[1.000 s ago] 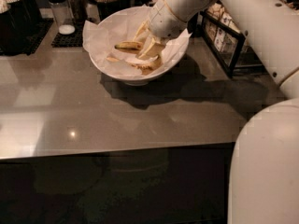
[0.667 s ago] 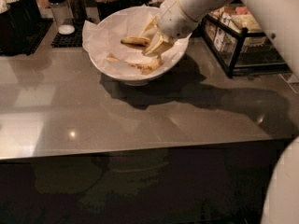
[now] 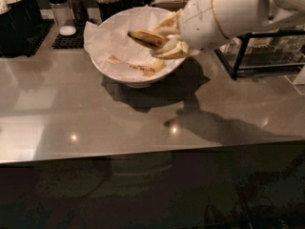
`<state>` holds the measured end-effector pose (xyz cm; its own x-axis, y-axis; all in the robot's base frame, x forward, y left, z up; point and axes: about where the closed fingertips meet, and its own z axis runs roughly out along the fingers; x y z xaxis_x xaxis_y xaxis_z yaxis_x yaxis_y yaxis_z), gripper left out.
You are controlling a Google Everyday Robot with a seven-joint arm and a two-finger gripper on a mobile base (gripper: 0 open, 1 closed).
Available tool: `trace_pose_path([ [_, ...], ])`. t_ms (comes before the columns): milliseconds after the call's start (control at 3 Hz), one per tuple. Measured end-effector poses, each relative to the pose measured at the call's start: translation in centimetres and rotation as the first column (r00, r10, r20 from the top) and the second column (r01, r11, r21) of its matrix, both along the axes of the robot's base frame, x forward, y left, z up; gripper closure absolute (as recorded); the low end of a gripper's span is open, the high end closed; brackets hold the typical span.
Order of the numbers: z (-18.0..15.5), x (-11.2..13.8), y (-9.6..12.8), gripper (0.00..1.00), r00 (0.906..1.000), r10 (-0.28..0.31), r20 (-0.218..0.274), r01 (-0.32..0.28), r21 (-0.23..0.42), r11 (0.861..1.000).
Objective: Pick banana from white bowl
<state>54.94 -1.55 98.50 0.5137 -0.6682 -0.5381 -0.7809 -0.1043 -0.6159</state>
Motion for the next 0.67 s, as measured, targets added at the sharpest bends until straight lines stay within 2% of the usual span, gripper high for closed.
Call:
trace_pose_path([
  [333, 1.2, -4.6, -1.6, 1.00, 0.9924, -0.110, 0.055, 0.106, 0.069, 0.992],
  [667, -0.2, -5.8, -4.9, 1.00, 0.9818, -0.189, 0.021, 0.187, 0.080, 0.979],
])
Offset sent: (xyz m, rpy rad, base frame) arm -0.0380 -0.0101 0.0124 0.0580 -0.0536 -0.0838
